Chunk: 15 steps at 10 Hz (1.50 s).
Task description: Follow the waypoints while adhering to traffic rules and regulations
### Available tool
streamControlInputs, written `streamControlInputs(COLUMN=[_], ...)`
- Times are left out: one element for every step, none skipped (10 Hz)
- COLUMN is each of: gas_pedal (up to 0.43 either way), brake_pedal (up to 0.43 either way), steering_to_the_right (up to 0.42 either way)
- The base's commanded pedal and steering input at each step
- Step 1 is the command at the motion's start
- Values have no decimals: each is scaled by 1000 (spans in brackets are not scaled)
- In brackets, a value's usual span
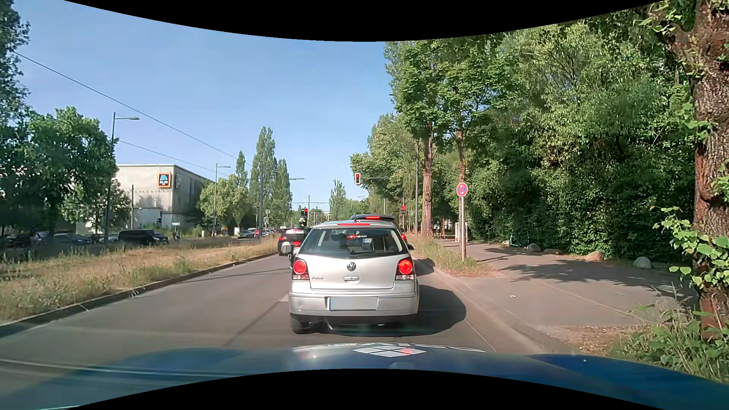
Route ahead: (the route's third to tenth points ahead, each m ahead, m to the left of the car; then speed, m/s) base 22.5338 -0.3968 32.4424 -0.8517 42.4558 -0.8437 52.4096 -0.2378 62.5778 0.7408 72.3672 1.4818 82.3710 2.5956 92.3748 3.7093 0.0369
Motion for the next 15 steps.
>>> streamControlInputs(gas_pedal=[0,0,0,0,0,0,0,0,0,0,0,0,0,0,0], brake_pedal=[226,232,226,232,232,232,232,232,232,232,232,232,238,238,238], steering_to_the_right=[-7,-7,-7,-7,-7,-7,-7,-7,-7,-7,-7,-7,-7,-7,-7])
